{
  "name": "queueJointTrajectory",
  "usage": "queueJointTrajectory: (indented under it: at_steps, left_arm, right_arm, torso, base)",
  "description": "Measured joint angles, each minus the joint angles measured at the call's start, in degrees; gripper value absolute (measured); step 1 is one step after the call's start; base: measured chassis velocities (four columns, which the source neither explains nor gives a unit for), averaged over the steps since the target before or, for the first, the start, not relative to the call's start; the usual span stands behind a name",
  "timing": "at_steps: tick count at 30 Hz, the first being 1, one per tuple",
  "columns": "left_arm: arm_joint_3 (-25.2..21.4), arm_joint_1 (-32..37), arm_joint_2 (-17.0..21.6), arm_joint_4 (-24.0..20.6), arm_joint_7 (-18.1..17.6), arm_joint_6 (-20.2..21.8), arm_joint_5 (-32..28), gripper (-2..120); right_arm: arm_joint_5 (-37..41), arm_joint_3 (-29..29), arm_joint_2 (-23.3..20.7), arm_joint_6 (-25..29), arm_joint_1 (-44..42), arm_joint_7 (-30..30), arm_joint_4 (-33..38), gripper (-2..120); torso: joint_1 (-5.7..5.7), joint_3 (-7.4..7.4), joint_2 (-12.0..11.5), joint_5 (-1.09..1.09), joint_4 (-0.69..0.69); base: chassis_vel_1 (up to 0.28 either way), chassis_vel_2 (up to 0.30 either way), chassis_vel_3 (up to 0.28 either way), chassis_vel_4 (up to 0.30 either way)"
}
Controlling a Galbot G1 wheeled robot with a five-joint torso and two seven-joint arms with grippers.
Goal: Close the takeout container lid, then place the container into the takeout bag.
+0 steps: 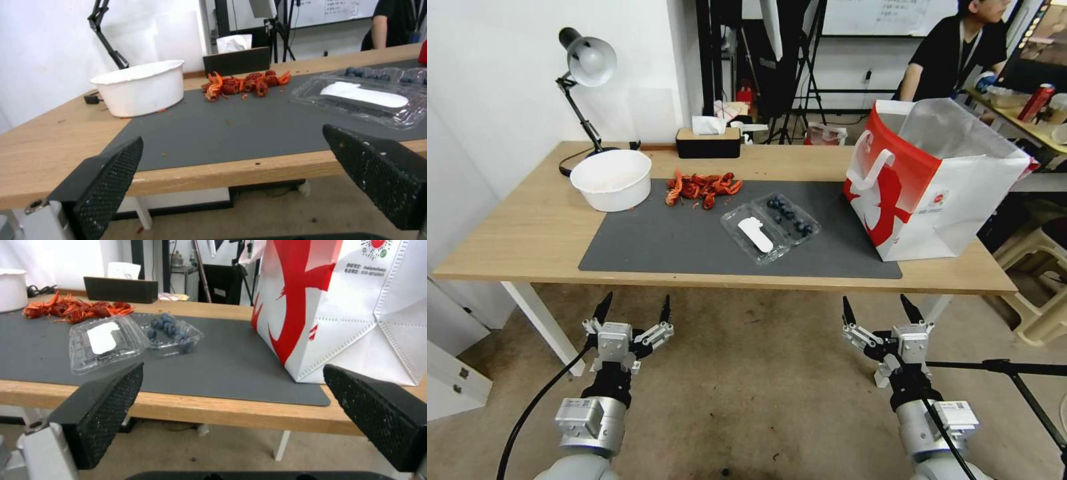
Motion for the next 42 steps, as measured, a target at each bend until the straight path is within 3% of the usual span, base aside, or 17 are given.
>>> queueJointTrajectory:
  at_steps: [26,29,35,42]
  left_arm:
    - [0.37,-0.56,0.6,-0.07,-0.53,0.74,-1.35,100]
    - [2.1,-3.35,3.31,-0.71,-3.21,4.62,-7.34,100]
    - [4.12,-6.34,6.34,-1.43,-6.23,9.05,-14.12,100]
    - [7.59,-11.69,11.73,-2.68,-11.56,16.77,-26.06,100]
  right_arm:
    - [0.1,0.91,0.92,-1.78,-0.25,-1.37,0.59,100]
    - [1.23,5.7,5.38,-9.66,-1.4,-8.08,3.35,100]
    - [3.0,7.4,6.17,-10.42,-0.72,-10.29,3.35,100]
    - [6.83,7.92,4.95,-6.42,0.62,-12.22,1.47,100]
  torso:
    - [0.0,0.0,0.0,0.0,0.03]
    - [-0.01,0.0,0.0,-0.03,-0.05]
    - [-0.01,0.0,0.0,-0.02,0.01]
    - [-0.01,0.0,0.0,0.0,0.0]
  base:
    - [0.0,0.0,0.0,0.0]
    - [0.0,0.0,0.0,0.0]
    - [0.0,0.0,0.0,0.0]
    - [0.0,0.0,0.0,0.0]
